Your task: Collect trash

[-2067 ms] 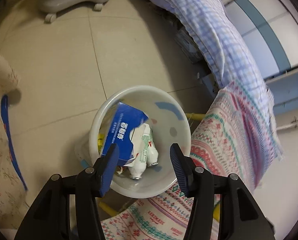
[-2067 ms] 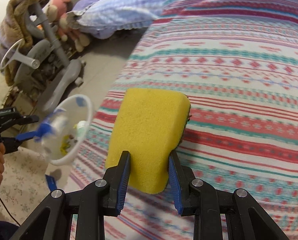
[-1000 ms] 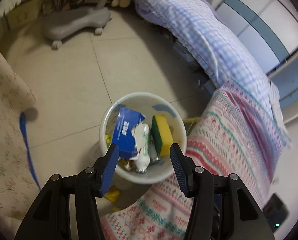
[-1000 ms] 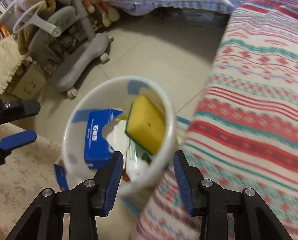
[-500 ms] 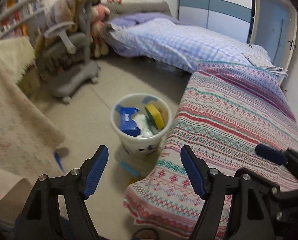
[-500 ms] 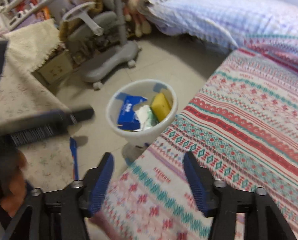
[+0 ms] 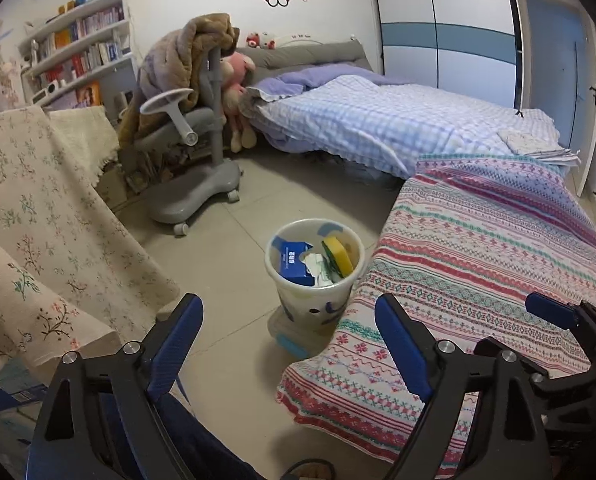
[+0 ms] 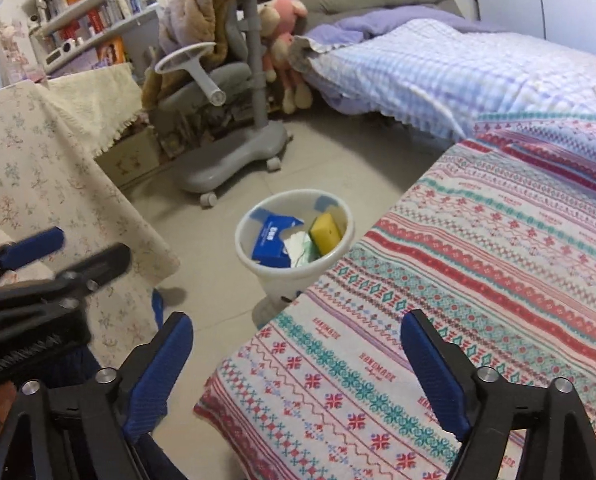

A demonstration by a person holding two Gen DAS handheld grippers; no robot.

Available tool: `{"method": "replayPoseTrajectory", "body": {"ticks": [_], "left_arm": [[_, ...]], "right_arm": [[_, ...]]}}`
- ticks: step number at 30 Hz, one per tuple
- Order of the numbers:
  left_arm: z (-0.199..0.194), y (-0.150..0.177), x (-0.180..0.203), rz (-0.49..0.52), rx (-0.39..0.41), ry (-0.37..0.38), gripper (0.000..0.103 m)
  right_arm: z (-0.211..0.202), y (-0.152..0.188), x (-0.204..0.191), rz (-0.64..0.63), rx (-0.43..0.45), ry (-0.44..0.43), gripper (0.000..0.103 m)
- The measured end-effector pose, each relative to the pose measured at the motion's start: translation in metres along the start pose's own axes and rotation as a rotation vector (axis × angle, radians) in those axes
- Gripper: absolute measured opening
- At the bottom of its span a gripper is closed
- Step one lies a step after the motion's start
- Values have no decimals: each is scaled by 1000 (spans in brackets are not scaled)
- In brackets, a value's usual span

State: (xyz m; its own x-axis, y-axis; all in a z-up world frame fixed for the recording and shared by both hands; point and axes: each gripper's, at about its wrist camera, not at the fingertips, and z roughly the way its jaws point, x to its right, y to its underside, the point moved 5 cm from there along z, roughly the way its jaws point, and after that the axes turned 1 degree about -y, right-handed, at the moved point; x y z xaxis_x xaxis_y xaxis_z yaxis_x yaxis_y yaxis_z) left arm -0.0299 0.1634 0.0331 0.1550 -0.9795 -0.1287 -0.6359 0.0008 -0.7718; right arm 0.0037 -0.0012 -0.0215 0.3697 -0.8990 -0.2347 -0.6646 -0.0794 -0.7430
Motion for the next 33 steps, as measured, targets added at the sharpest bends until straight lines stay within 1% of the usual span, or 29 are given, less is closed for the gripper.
{"method": "replayPoseTrajectory", "body": {"ticks": [4,7,11,16,23,33], "left_arm": [[0,2,10,12,2,-14,90],[-1,2,16,20,-1,-19,90],[-2,2,21,19,3,-34,90],[-2,0,25,22,9,-36,90],[-1,3,30,35,0,-36,90],[1,3,28,19,-13,-39,90]], "right_arm": [[-4,8,5,-2,15,-23,95],[-4,13,12,-32,14,30,95],[-4,18,19,-32,9,23,95],[-11,17,21,-29,25,9,95],[-19,15,27,-28,50,11,96],[-19,14,28,-34,48,14,96]]}}
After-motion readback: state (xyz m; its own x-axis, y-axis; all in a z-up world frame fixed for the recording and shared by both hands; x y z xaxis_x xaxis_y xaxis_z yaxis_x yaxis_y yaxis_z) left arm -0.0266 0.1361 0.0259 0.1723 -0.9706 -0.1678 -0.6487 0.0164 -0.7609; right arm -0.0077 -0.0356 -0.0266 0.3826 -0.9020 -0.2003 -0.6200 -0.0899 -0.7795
